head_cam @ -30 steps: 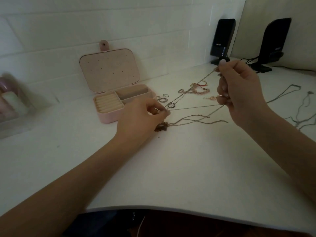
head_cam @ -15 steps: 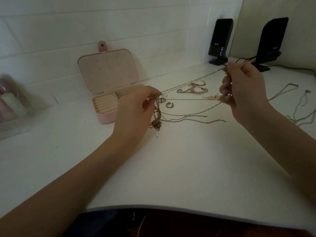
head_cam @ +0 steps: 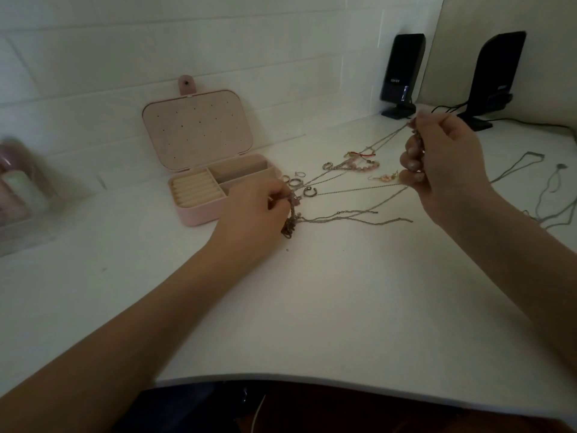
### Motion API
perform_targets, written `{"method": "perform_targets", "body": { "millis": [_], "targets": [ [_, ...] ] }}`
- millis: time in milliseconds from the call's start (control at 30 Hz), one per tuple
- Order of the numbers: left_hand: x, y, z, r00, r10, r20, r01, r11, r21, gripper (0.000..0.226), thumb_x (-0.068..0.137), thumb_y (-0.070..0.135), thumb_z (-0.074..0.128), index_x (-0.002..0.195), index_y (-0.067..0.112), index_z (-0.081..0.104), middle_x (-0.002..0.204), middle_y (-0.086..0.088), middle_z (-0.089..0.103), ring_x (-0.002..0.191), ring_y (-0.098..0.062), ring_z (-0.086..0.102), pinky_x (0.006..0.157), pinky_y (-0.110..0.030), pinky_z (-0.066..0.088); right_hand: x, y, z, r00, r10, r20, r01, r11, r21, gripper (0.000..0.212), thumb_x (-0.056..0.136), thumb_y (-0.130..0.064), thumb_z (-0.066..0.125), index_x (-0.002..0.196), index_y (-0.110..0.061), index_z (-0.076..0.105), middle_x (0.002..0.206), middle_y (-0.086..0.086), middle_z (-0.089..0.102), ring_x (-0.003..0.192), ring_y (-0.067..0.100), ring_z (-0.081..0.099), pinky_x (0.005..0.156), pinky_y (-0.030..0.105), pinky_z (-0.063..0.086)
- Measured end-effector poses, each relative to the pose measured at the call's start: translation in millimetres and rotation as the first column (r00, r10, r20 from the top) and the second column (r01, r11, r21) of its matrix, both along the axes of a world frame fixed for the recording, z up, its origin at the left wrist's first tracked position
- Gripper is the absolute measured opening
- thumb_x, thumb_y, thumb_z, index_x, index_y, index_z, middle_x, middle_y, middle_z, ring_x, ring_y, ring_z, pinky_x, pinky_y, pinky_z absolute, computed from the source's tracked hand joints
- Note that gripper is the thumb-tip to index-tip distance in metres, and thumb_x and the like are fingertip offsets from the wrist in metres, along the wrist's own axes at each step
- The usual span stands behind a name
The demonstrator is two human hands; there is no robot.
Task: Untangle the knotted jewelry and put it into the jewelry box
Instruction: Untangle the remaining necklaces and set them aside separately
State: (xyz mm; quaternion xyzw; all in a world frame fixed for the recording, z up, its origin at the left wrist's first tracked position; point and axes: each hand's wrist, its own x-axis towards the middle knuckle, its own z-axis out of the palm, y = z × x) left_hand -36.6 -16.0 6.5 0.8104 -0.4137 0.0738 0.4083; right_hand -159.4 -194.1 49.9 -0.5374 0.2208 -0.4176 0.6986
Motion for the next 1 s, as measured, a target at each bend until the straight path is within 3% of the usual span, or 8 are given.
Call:
{"method": "perform_targets", "body": {
  "millis": [67,200,367,467,533,600,733,1000],
  "targets": [
    [0.2,-2.2,1.6,0.977,-0.040,-0.209,0.027,0.997,-0.065,0.035,0.082,-0.004,0.046,0.068,0.021,0.066,0.070,0.013,0.067,0.066,0.002,0.058,0.067,-0.017,0.046,-0.7,-0.8,-0.1,1.000,0.003,0.000,-0.003,1.000,0.003,0.016,0.100,-0.026,0.048,0.095,-0.011,0.050,0.054,-0.004,0.043,0.042,0.006,0.035,0.038,0.017,0.025],
    [-2.0,-7.1,7.5,0.767,-0.252,-0.590,0.085,0.952,-0.295,0.040,0.079,-0.021,0.033,0.067,0.011,0.052,0.071,0.003,0.070,0.080,-0.009,0.067,0.064,-0.022,0.046,-2.3,-4.5,1.1,1.000,0.017,0.012,-0.017,0.998,0.058,0.017,0.100,-0.027,0.049,0.091,-0.012,0.049,0.054,-0.003,0.044,0.043,0.007,0.034,0.038,0.017,0.024],
    [-6.2,-6.9,15.2,0.387,-0.453,-0.803,0.053,0.880,-0.471,0.022,0.073,-0.010,0.035,0.069,0.011,0.041,0.067,-0.006,0.068,0.070,-0.019,0.066,0.069,-0.026,0.053,-2.5,-6.3,1.8,0.999,0.020,0.026,-0.022,0.997,0.076,0.019,0.100,-0.027,0.049,0.089,-0.012,0.050,0.053,-0.004,0.044,0.042,0.006,0.033,0.037,0.017,0.024],
    [-2.5,-2.1,19.9,0.282,-0.469,-0.837,0.017,0.875,-0.484,0.008,0.076,0.006,0.042,0.070,0.011,0.046,0.061,-0.005,0.060,0.057,-0.016,0.054,0.057,-0.023,0.054,-3.5,-8.9,3.4,0.999,0.019,0.048,-0.024,0.994,0.104,0.019,0.101,-0.028,0.048,0.091,-0.011,0.049,0.054,-0.003,0.044,0.041,0.006,0.033,0.037,0.016,0.024],
    [-0.2,-2.4,19.4,0.350,-0.415,-0.839,0.031,0.901,-0.433,0.020,0.087,0.005,0.036,0.074,0.011,0.050,0.063,-0.004,0.059,0.056,-0.013,0.051,0.046,-0.020,0.046,-5.1,-10.6,4.6,0.998,0.025,0.066,-0.033,0.992,0.123,0.021,0.101,-0.027,0.046,0.087,-0.012,0.049,0.056,-0.003,0.043,0.042,0.005,0.033,0.037,0.016,0.024],
    [-2.3,-5.2,14.8,0.518,-0.356,-0.777,0.083,0.926,-0.369,0.024,0.090,-0.002,0.039,0.080,0.011,0.056,0.071,-0.003,0.063,0.057,-0.009,0.055,0.046,-0.020,0.044,-5.6,-10.9,5.5,0.996,0.043,0.077,-0.053,0.991,0.125,0.022,0.101,-0.027,0.046,0.085,-0.013,0.049,0.057,-0.003,0.043,0.043,0.005,0.033,0.037,0.015,0.024],
    [-4.7,-8.4,-0.6,0.808,-0.312,-0.499,0.229,0.948,-0.221,0.033,0.087,-0.007,0.054,0.088,0.024,0.063,0.096,0.006,0.067,0.083,-0.006,0.062,0.068,-0.019,0.051,-5.7,-5.9,6.7,0.966,0.252,0.064,-0.254,0.967,0.033,0.021,0.101,-0.027,0.045,0.086,-0.014,0.052,0.058,-0.003,0.045,0.043,0.005,0.033,0.036,0.015,0.023],
    [-22.3,-25.0,-0.9,0.840,-0.396,-0.370,0.414,0.910,-0.033,0.030,0.093,0.009,0.059,0.119,0.023,0.060,0.124,0.005,0.060,0.119,-0.006,0.055,0.106,-0.030,0.042,-10.6,15.4,14.2,0.797,0.596,-0.098,-0.602,0.773,-0.198,0.018,0.092,-0.030,0.046,0.092,-0.014,0.054,0.080,-0.002,0.067,0.036,0.006,0.031,0.035,0.015,0.020]
  ]
}}
